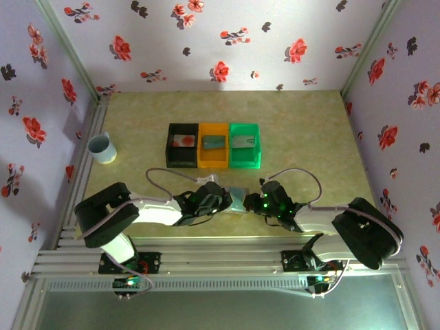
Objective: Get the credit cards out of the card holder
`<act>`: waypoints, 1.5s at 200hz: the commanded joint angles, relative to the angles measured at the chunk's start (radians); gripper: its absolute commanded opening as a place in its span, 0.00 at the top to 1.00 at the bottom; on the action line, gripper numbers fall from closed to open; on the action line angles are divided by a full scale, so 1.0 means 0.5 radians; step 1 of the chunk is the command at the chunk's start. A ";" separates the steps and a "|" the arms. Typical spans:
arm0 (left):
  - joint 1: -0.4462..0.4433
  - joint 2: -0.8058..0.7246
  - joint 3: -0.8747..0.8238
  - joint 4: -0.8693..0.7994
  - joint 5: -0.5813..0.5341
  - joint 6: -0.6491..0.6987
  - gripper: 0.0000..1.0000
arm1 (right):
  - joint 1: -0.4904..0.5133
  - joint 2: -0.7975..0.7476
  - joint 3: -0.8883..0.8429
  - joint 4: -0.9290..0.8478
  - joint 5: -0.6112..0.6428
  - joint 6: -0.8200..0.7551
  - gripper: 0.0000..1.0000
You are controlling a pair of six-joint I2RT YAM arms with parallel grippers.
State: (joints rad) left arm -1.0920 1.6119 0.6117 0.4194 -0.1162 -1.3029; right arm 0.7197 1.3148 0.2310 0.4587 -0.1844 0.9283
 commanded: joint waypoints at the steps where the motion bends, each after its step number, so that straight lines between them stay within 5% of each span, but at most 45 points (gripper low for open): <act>1: 0.005 -0.066 -0.027 0.048 -0.074 0.038 1.00 | -0.004 -0.017 -0.017 -0.240 0.022 0.012 0.95; 141: 0.000 -0.023 -0.036 0.126 -0.019 0.063 1.00 | 0.000 -0.338 0.176 -0.471 -0.050 0.018 0.98; 300: -0.031 0.052 -0.050 0.303 0.018 0.075 1.00 | 0.050 0.086 0.044 0.055 0.175 0.139 1.00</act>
State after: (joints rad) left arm -1.0992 1.6199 0.5987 0.5076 -0.1112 -1.2953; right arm 0.7376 1.3212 0.2855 0.4377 -0.1493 0.9749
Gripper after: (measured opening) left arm 0.030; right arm 0.042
